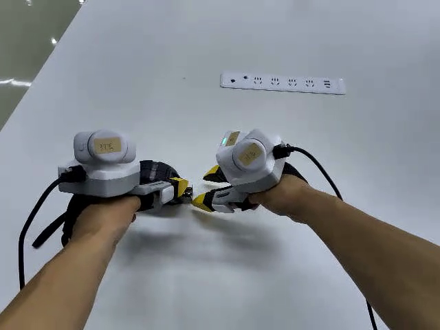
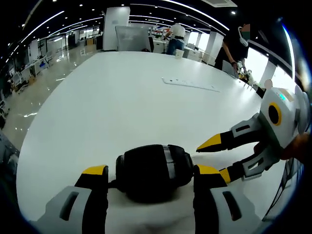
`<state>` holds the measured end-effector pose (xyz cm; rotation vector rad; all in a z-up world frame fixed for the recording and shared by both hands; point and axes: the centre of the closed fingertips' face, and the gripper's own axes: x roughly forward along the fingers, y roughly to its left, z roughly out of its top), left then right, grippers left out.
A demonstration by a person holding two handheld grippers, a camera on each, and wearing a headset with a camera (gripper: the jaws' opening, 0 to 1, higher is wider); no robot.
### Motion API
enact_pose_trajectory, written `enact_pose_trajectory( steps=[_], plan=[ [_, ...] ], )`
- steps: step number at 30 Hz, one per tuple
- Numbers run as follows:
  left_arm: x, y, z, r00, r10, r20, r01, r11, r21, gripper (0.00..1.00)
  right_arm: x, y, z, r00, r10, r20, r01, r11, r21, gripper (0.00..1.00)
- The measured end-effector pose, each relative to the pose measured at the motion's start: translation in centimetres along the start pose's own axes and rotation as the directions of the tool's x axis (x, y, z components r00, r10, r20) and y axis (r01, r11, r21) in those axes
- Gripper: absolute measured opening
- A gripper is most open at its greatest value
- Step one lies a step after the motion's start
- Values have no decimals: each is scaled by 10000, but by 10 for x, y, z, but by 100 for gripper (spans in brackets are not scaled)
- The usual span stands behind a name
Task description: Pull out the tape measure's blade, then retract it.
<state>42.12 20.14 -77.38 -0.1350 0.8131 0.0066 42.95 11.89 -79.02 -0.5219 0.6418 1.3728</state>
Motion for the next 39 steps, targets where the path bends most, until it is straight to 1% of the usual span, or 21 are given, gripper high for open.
enact_pose_trajectory(
  steps=[6,8,11,14,16,17,20,22,24,26,31,35,37,39],
  plan=[
    [-4,0,-7,9998,-152,-108,153,9998,93,70,-13,-4,-7,9995,-308,22,307,9988,383,34],
    [-5,-1,-8,9997,-199,-128,200,9997,146,71,-18,-4,-9,9994,-342,72,338,9983,484,35],
    [-6,-2,-11,9993,-315,-185,321,9990,304,72,-24,-5,-16,9985,-550,1,549,9967,594,36],
    [-8,-3,-11,9992,-373,-159,379,9985,405,73,-30,-5,-19,9980,-627,49,622,9956,708,39],
    [-10,-3,-10,9992,-377,-122,382,9982,468,73,-35,-7,-22,9970,-770,37,765,9943,746,41],
    [-12,-3,-9,9991,-419,-24,419,9978,513,73,-38,-6,-23,9967,-810,67,802,9936,795,42],
    [-13,-3,-9,9986,-530,6,529,9969,574,74,-46,-6,-26,9955,-936,123,922,9922,845,44],
    [-15,-3,-9,9983,-576,39,571,9959,702,74,-50,-5,-28,9955,-940,148,923,9915,913,45],
    [-17,-3,-10,9982,-588,74,580,9954,768,74,-55,-5,-33,9943,-1064,117,1049,9903,906,46],
    [-19,-1,-13,9983,-584,14,581,9944,882,74,-60,-5,-38,9930,-1177,102,1160,9880,1022,46],
    [-21,-3,-22,9961,-875,-63,876,9906,1054,75,-70,-3,-48,9904,-1371,168,1338,9823,1309,49],
    [-24,-5,-24,9927,-1197,123,1171,9845,1304,75,-77,-1,-57,9881,-1533,145,1497,9784,1428,51],
    [-25,-5,-26,9915,-1292,121,1262,9820,1405,75,-80,-1,-61,9871,-1600,116,1564,9761,1512,52],
    [-27,-7,-27,9893,-1445,216,1397,9789,1492,76,-83,-1,-63,9855,-1685,211,1630,9733,1619,53]
  ],
)
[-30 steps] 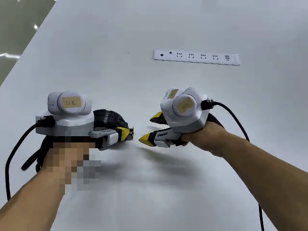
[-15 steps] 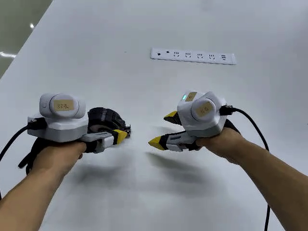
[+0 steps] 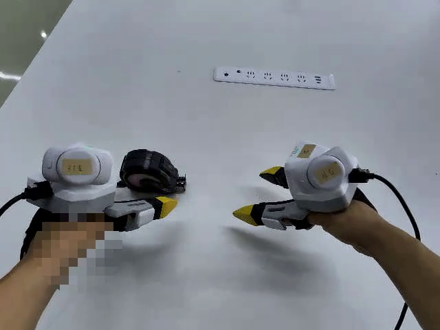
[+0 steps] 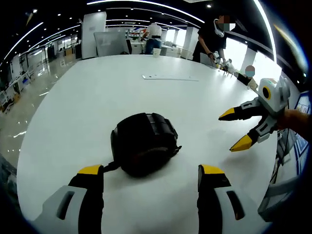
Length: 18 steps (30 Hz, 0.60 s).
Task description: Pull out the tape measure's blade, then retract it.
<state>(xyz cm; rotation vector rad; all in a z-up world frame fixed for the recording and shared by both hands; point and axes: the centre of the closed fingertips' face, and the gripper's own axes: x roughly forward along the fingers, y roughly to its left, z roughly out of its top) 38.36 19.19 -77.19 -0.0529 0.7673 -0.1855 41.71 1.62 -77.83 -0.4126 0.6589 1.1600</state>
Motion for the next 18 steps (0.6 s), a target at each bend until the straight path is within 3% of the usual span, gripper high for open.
enact_pose_trajectory(
  steps=[9,14,18],
  plan=[
    [-8,-5,-5,9983,-495,312,476,9971,591,80,-19,3,-6,9973,-516,524,493,9978,437,61],
    [-16,-11,2,9913,-877,981,788,9927,915,83,-28,7,-11,9946,-681,785,624,9954,730,68],
    [-21,-14,3,9885,-998,1135,858,9888,1220,86,-33,10,-15,9921,-851,922,774,9934,844,70]
  ],
)
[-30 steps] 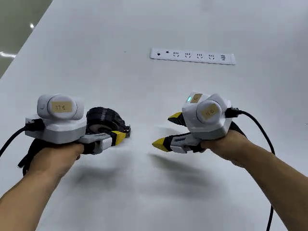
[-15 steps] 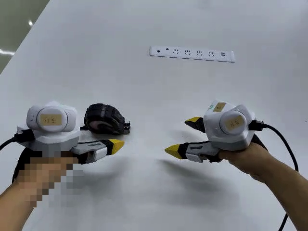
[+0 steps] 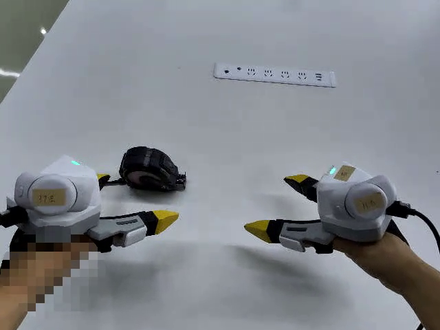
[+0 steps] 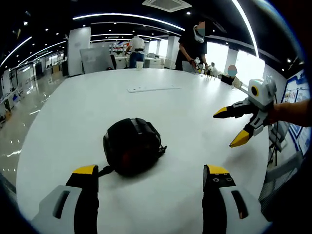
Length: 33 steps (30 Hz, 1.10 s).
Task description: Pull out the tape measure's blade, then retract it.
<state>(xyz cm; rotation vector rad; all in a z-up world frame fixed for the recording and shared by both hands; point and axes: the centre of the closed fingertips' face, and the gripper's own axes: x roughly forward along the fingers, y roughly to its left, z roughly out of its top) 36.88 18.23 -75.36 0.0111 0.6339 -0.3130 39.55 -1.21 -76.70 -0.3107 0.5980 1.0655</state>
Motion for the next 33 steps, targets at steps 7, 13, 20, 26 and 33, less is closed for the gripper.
enact_pose_trajectory(
  steps=[7,13,20,26,33],
  plan=[
    [-10,-6,3,9989,-248,401,232,9989,397,89,-10,7,-1,9993,-207,319,197,9993,328,80],
    [-18,-13,3,9964,-554,646,515,9968,609,94,-18,10,-2,9978,-399,522,375,9982,467,85],
    [-27,-17,0,9948,-705,729,641,9941,873,99,-29,11,6,9907,-760,1127,679,9949,742,94],
    [-31,-20,-1,9926,-903,807,824,9920,961,99,-33,9,3,9881,-959,1202,870,9932,775,99],
    [-32,-22,5,9898,-999,1017,894,9906,1035,99,-39,9,-1,9855,-1121,1277,1001,9903,968,99]
  ],
)
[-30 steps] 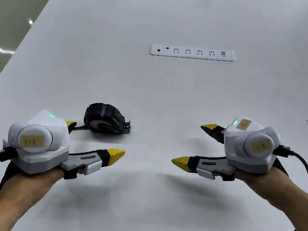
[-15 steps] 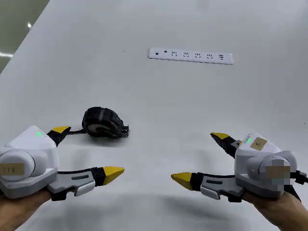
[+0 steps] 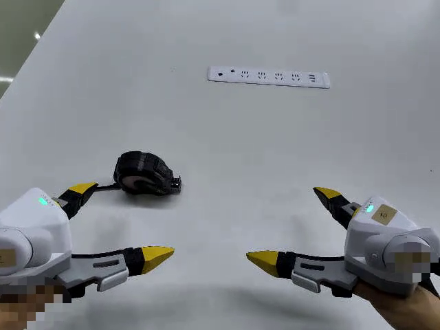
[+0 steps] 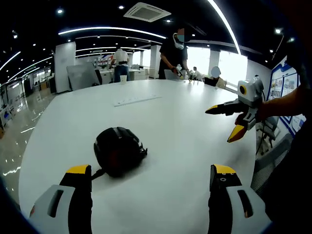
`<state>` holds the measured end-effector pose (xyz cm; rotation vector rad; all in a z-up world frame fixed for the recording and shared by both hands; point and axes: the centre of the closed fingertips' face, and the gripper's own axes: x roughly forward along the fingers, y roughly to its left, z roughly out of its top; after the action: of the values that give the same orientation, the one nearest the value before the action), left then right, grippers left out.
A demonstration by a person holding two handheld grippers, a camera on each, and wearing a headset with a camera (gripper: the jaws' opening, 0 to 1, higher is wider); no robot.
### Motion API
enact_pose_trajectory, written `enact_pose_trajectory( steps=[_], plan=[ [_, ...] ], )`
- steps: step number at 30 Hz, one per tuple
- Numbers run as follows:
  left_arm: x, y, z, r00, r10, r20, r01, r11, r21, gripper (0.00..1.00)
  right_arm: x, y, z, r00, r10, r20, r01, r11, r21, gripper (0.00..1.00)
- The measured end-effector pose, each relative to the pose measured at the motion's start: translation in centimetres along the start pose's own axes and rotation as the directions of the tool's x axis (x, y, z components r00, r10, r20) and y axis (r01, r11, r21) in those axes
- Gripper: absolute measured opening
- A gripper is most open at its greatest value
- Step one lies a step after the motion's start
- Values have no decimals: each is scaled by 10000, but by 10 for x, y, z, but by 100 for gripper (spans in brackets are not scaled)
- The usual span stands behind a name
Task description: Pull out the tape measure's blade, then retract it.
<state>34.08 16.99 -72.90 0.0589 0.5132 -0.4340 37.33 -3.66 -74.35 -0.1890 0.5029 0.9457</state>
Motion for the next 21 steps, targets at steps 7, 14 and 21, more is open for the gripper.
enact_pose_trajectory(
  steps=[7,14,21],
  plan=[
    [-1,0,8,9997,66,243,-65,10000,-38,99,-5,0,4,9993,-283,248,282,9996,54,99],
    [-2,-4,11,9993,-59,366,62,9999,-95,99,-7,3,4,9991,-328,261,326,9994,87,99],
    [-2,-2,8,9997,41,252,-39,10000,-84,99,-8,2,5,9987,-385,328,382,9992,122,99]
  ],
)
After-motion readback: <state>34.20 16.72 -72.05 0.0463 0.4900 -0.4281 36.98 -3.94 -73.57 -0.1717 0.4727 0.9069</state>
